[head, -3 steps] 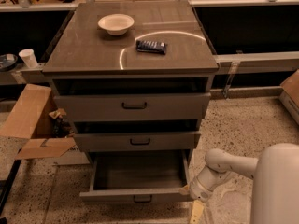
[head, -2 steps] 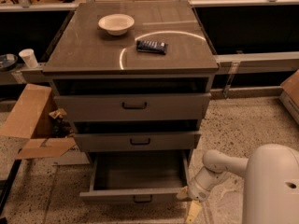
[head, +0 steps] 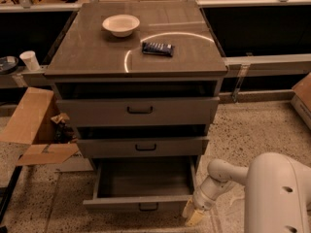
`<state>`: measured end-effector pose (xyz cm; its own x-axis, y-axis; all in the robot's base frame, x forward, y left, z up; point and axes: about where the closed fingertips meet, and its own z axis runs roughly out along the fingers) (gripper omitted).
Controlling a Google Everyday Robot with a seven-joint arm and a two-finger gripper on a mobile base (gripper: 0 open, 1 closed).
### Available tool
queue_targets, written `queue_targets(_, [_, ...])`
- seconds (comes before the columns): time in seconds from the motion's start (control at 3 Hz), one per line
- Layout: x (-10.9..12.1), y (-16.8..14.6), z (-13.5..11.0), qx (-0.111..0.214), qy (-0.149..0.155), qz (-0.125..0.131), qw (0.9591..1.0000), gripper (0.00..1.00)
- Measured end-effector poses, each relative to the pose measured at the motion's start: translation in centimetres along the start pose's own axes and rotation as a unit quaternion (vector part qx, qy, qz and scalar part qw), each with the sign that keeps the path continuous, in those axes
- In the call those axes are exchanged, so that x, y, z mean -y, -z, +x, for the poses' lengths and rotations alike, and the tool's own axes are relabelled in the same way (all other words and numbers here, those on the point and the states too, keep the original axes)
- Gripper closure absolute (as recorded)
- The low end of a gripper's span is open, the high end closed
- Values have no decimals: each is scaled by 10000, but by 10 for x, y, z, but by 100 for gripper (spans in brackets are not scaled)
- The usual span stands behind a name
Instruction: Close bottom drawer
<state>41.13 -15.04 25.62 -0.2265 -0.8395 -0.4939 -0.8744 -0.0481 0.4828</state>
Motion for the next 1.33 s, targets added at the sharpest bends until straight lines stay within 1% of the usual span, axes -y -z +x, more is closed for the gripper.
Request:
queue_targets(0.33, [28, -15, 8, -65, 25, 198, 9998, 81])
queue_targets(0.67, [57, -24, 15, -2, 64, 442, 9990, 100])
queue_targets(1.0, [78, -26, 16, 101, 138, 672, 9976, 100])
queue_targets(1.33, [91, -26, 12, 145, 227, 858, 9959, 100])
